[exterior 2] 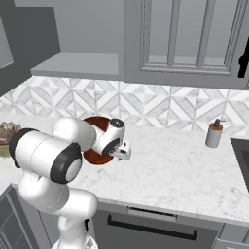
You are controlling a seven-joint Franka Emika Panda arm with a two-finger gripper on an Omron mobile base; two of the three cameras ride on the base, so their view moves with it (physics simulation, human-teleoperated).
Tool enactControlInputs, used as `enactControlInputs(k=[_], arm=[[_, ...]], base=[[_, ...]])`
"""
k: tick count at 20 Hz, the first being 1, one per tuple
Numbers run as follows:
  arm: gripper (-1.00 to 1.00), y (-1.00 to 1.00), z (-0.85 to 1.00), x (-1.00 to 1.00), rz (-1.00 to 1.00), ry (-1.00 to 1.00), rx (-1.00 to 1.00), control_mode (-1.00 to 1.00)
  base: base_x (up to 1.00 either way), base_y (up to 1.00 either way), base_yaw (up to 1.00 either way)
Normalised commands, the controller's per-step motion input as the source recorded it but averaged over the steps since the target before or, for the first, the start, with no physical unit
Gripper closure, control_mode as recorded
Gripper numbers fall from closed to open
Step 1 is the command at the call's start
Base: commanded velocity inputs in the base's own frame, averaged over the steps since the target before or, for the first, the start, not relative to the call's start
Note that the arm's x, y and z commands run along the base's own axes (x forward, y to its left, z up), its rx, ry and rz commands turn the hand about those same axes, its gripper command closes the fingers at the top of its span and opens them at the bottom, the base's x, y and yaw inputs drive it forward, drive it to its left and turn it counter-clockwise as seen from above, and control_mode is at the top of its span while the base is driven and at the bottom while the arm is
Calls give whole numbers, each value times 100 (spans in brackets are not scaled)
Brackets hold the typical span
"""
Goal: Pick up the bowls on the counter and stack them on top of one another in the open cabinet. Place the smaller bowl on top of the larger bowl.
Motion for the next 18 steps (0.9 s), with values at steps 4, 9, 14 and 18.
enactControlInputs(k=[4, 9, 14, 18], arm=[[100, 18, -16, 0, 0, 0, 0, -100], [100, 6, -6, 0, 0, 0, 1, -100], [100, 0, 20, -22, 0, 0, 2, -100], [100, -10, 34, -15, 0, 3, 12, -100]], base=[[0, 0, 0], [0, 0, 0], [0, 0, 0], [0, 0, 0]])
